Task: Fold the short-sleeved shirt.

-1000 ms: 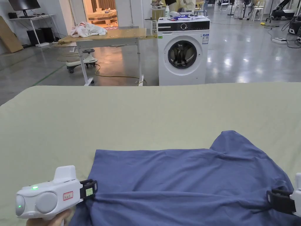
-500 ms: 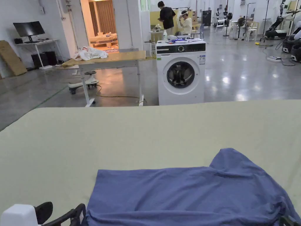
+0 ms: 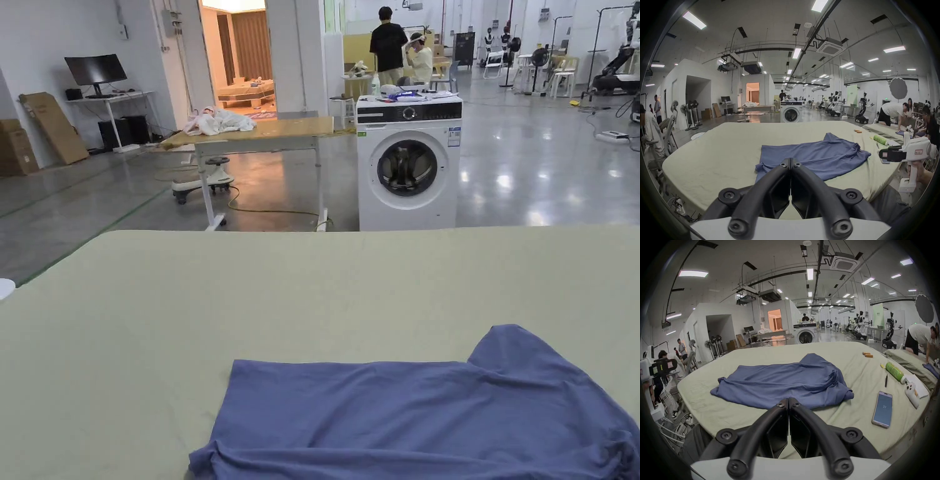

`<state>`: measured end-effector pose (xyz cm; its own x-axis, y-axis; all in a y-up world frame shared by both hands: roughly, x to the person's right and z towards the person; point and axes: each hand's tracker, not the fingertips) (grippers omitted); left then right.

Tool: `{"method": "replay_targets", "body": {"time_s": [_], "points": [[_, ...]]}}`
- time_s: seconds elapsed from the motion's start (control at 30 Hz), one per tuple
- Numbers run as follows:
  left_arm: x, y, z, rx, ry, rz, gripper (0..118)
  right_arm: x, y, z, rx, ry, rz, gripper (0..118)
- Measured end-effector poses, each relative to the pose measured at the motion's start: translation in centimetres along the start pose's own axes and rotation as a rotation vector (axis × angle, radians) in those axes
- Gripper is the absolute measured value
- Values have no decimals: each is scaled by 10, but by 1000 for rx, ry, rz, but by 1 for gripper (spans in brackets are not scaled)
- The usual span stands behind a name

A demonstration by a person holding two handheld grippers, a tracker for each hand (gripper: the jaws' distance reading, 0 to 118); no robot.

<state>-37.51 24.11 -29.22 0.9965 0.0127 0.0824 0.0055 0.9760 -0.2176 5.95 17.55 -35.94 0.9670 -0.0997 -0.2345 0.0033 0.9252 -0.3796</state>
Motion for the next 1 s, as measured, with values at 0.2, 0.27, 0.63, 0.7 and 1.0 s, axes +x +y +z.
{"method": "replay_targets", "body": {"time_s": [0.2,0.27,0.63,0.7,1.0], "points": [[-15,-2,-12,-31,31,40,0,8,10,-4,31,-2,-71,0],[-22,-4,-19,-42,43,62,0,10,9,-3,32,-6,-79,0],[-89,-81,-164,-368,93,173,52,27,-10,5,-20,-21,-158,0],[-95,-91,-190,-448,91,179,52,32,-13,7,-29,-39,-157,0],[-92,-103,-231,-569,100,182,7,59,-26,11,-79,-108,-167,0]]}}
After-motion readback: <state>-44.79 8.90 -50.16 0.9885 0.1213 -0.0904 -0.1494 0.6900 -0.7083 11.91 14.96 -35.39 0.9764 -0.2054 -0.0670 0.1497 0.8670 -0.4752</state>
